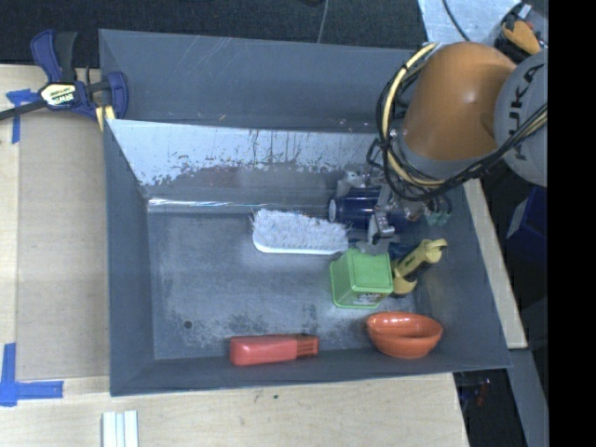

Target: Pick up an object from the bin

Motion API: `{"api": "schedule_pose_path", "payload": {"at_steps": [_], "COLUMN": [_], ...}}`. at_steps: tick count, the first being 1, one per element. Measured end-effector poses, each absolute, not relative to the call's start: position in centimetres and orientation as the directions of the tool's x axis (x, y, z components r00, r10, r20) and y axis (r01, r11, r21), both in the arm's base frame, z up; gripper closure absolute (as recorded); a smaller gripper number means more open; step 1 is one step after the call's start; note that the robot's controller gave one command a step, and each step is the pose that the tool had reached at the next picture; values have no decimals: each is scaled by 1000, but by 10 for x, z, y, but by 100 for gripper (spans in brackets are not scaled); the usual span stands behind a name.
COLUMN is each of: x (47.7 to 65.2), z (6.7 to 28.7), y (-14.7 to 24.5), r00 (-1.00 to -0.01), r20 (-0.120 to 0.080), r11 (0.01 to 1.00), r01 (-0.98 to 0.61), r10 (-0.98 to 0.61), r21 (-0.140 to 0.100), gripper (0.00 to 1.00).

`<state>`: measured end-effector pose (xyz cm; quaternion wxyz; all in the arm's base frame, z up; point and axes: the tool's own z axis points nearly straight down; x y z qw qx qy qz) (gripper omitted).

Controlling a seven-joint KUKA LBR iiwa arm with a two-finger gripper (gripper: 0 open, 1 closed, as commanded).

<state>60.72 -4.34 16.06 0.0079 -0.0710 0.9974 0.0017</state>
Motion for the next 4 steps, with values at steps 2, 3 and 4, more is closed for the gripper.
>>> {"api": "schedule_pose_path", "payload": {"at_steps": [2,3,4], "x": [613,619,619], "z": [71,71,71], "y": [-14,-7,-7], "r00": [-992,-989,-989], "r20": [-20,-19,-19], "r11": [992,990,990], "r01": [-124,144,144], "r10": [-124,144,144], "r21": [3,10,10], "gripper": [0,100,100]}}
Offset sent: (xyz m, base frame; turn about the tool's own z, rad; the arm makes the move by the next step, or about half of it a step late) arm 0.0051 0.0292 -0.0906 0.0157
